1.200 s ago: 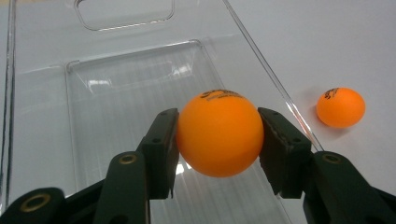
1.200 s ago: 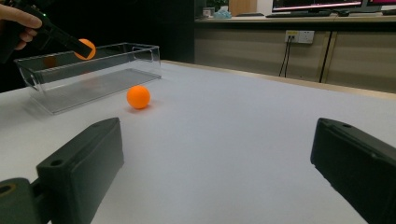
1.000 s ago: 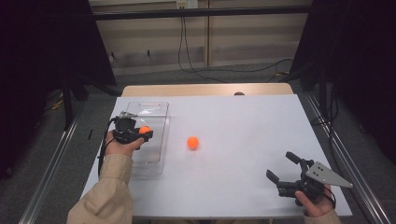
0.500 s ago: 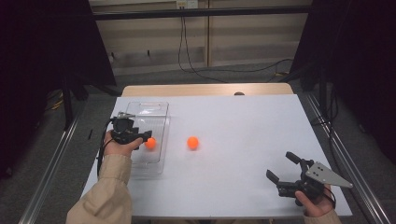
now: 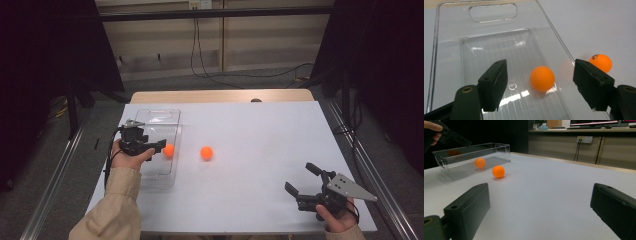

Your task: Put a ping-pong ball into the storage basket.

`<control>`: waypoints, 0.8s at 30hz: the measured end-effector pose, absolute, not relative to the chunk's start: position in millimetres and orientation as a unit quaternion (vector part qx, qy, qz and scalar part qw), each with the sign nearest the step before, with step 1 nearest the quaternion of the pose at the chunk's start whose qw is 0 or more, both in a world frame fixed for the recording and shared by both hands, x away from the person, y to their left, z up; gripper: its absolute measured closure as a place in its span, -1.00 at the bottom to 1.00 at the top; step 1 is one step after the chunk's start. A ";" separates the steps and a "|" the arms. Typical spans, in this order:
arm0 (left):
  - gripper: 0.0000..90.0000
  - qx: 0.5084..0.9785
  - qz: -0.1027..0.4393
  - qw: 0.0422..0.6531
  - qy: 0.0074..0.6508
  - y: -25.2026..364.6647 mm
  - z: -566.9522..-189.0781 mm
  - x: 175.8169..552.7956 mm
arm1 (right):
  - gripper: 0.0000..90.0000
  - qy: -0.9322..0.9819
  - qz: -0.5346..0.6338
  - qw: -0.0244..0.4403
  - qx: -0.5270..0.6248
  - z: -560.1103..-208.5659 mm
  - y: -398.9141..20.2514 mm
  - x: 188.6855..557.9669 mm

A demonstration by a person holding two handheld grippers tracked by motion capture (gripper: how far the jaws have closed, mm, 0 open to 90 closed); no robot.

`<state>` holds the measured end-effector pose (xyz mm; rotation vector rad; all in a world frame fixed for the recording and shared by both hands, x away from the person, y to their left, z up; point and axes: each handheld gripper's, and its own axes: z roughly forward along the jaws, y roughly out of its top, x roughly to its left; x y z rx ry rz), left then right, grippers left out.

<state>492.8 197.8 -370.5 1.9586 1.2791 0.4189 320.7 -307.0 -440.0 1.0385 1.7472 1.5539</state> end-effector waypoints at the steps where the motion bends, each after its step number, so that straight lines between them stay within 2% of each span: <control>1: -0.42 0.764 0.162 0.376 0.499 197.6 -370.5 492.8 | -0.95 0.654 0.582 0.288 0.388 -440.0 -307.0 320.8; 10: -0.58 0.767 0.158 0.379 0.494 194.4 -368.2 490.2 | -0.95 0.654 0.581 0.287 0.389 -440.0 -307.0 320.7; 24: -0.68 0.771 0.151 0.394 0.476 180.5 -362.5 487.5 | -0.95 0.655 0.581 0.286 0.388 -440.1 -306.9 320.7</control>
